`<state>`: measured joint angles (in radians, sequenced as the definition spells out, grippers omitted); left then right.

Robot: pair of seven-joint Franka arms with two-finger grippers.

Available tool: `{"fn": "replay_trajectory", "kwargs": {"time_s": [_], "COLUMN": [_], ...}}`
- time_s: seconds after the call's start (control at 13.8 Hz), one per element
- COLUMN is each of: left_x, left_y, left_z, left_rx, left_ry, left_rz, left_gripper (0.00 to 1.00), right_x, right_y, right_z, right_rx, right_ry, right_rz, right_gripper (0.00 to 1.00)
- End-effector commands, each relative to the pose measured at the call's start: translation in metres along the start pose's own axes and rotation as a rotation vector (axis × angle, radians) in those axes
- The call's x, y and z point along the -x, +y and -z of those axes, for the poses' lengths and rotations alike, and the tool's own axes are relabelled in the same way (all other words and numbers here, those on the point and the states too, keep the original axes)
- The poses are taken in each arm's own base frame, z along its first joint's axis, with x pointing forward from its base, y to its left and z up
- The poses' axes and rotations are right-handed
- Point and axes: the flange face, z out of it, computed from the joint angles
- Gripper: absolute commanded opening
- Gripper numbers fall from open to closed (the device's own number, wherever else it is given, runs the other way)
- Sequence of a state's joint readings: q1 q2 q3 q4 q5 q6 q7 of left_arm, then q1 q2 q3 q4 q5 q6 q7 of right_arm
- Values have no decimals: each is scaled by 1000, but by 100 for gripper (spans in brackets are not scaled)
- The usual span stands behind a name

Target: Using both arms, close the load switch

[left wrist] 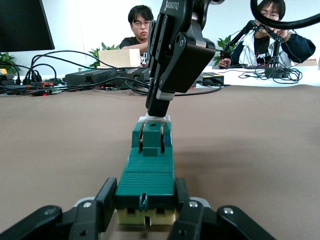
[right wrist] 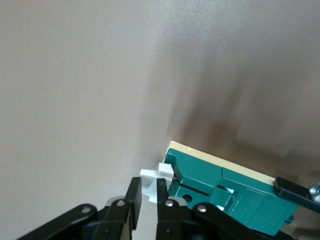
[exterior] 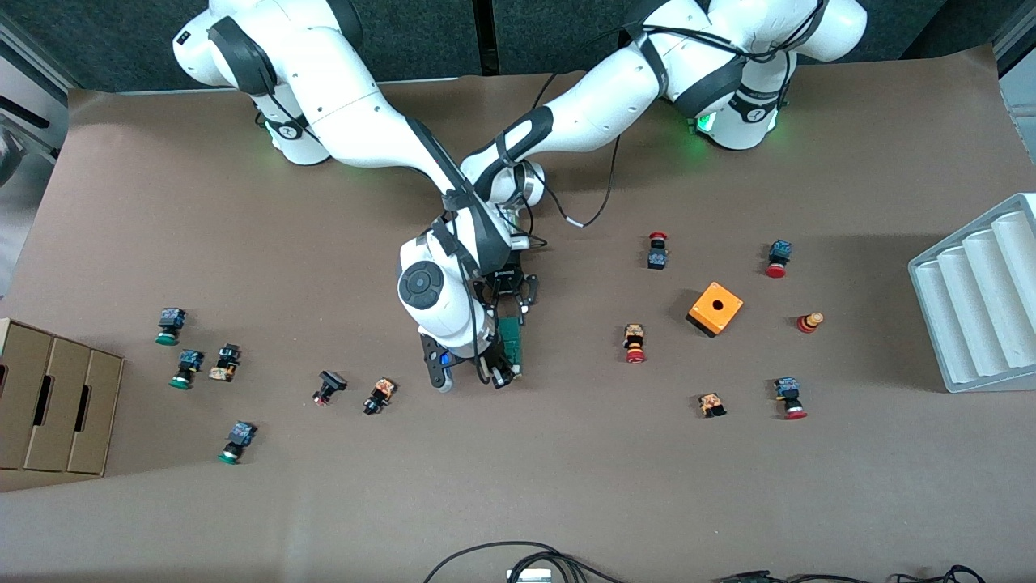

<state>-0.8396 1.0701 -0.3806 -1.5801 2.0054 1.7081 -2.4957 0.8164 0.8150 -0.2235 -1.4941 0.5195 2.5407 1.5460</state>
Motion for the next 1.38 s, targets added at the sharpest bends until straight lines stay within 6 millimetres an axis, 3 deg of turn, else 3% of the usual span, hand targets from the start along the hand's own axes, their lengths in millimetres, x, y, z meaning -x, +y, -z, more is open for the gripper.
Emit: {"fn": "replay_trajectory", "kwargs": {"time_s": [0.0, 0.15, 0.22, 0.36, 0.58, 0.94, 1.02, 1.16, 1.31], "left_x": [-3, -2, -3, -3, -3, -4, -5, -8, -8], "left_y": [-4, -4, -3, -3, -3, -4, -3, -2, -2], "left_z": [1, 2, 2, 2, 2, 1, 1, 1, 1], "left_rx": [-5, -4, -3, -3, -3, -5, -5, -4, -4], "left_ry": [11, 10, 11, 11, 11, 12, 13, 15, 15], "left_rz": [-8, -10, -9, -9, -9, -9, -17, -19, -19], "left_gripper": [54, 54, 54, 54, 54, 55, 60, 95, 100], "right_x": [-6, -12, -18, -22, -64, -137, -156, -187, -228], "right_y": [-3, -11, -19, -32, -45, 0, 11, 35, 58], "right_z": [-9, 10, 30, 70, 140, 276, 306, 363, 411], "right_rx": [7, 28, 31, -4, 33, 53, 73, 138, 194], "right_ry": [-14, -27, -35, -22, 24, -42, -31, -22, -15], "right_rz": [-18, -25, -25, 30, 125, 401, 477, 662, 835], "right_gripper": [23, 29, 65, 100, 100, 100, 100, 100, 100]}}
